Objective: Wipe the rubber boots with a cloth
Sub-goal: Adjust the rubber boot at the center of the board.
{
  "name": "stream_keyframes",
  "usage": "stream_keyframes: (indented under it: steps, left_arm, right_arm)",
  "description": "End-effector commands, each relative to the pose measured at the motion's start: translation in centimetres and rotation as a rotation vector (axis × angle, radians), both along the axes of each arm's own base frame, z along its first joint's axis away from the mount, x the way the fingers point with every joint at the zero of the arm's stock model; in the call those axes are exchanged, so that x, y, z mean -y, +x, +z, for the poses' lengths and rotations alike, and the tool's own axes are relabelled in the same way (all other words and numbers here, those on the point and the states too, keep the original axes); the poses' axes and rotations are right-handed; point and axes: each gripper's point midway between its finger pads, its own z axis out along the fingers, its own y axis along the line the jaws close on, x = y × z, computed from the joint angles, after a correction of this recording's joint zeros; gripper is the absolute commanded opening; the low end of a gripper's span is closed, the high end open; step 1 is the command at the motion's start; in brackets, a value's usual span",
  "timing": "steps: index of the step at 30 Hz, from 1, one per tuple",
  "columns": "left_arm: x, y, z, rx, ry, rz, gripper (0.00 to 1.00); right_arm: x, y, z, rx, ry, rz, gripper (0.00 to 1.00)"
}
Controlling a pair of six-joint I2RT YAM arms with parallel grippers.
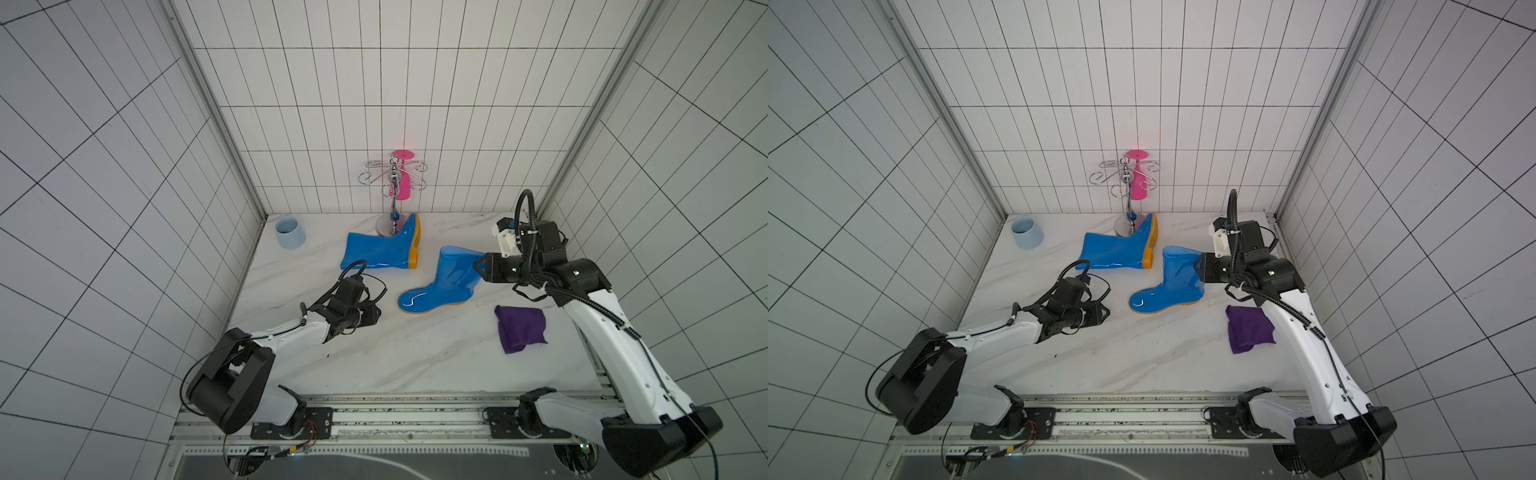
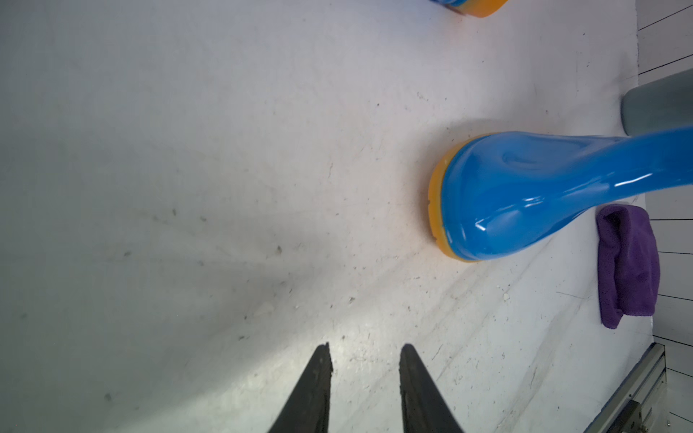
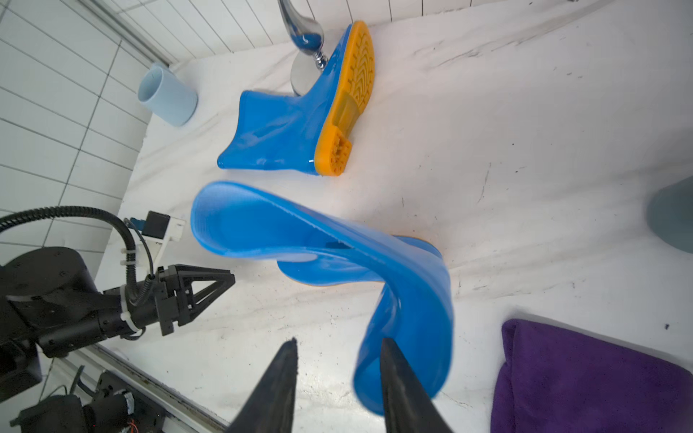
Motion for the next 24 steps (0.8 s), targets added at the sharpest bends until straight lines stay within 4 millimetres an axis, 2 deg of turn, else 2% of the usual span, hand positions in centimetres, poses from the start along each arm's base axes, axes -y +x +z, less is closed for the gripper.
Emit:
stream_keyframes:
  steps: [1, 8, 12, 18, 24]
  left_arm:
    - [1.3, 2.5, 1.4, 0.055, -0.029, -0.03, 0.32]
    - [2.0, 6.5, 0.4, 0.042, -0.057, -0.022, 0.33]
    - [3.3, 8.1, 0.1, 0.05, -0.091, -0.033, 0.32]
    - [5.3, 10.0, 0.0, 0.049, -0.136, -0.046, 0.33]
    - [7.5, 10.4, 0.3, 0.065, -0.158, -0.079, 0.32]
  right_arm:
    - [0.4, 0.3, 5.0, 0.091, 0.034, -0.055, 0.42]
    - [-0.3, -0.6, 5.6, 0.08, 0.087, -0.061, 0.42]
    - [-0.6, -2.2, 4.5, 0.049, 0.106, -0.059, 0.43]
    - [-0.3, -5.0, -1.1, -0.052, 0.112, -0.077, 0.44]
    - [-1.2, -6.3, -7.7, -0.156, 0.149, -0.083, 0.44]
